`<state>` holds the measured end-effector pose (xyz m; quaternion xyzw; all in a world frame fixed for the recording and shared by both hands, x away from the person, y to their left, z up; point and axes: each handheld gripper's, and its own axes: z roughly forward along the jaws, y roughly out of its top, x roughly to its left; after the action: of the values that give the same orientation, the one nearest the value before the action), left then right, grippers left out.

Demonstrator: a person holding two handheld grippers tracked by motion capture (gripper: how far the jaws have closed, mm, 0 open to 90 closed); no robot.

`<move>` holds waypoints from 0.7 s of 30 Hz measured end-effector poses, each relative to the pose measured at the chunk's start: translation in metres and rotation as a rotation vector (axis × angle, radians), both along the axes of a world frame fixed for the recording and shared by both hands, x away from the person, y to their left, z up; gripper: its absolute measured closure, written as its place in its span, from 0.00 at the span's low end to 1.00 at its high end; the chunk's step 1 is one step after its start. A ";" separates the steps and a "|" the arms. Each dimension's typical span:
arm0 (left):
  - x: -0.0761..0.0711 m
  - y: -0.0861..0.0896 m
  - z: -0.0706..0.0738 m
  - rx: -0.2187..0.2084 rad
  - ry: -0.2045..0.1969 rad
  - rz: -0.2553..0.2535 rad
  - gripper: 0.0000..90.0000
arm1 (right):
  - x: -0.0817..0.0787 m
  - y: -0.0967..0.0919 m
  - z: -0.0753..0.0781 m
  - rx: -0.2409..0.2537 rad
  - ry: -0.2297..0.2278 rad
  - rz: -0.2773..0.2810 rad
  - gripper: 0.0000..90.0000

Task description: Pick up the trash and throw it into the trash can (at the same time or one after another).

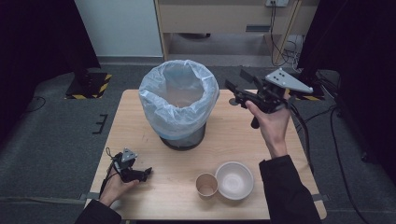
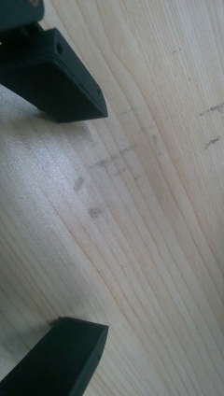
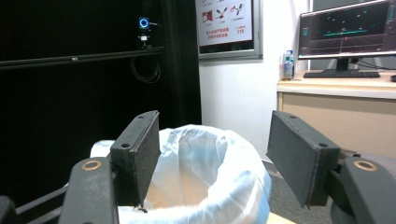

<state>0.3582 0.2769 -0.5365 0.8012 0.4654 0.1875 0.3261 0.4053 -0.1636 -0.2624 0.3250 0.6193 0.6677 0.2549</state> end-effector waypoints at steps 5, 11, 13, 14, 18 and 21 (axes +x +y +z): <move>0.000 0.000 0.000 0.000 0.000 0.000 0.00 | -0.022 -0.020 -0.016 -0.006 -0.001 -0.011 0.36; 0.000 0.000 0.000 0.000 0.001 0.000 0.00 | -0.045 -0.031 -0.049 -0.046 0.020 0.005 0.34; 0.000 0.000 0.000 0.000 0.000 0.001 0.00 | -0.049 -0.034 -0.062 -0.066 0.044 0.013 0.34; 0.000 0.000 0.000 0.000 0.000 0.001 0.00 | -0.051 -0.036 -0.067 -0.073 0.055 0.011 0.34; 0.000 0.000 0.000 0.000 0.000 0.000 0.00 | -0.053 -0.041 -0.085 -0.090 0.101 0.013 0.36; 0.000 0.000 0.000 0.000 0.001 0.000 0.00 | -0.053 -0.042 -0.093 -0.114 0.120 0.018 0.37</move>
<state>0.3582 0.2769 -0.5364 0.8013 0.4655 0.1872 0.3259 0.3522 -0.2052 -0.3556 0.3441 0.6734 0.6128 0.2294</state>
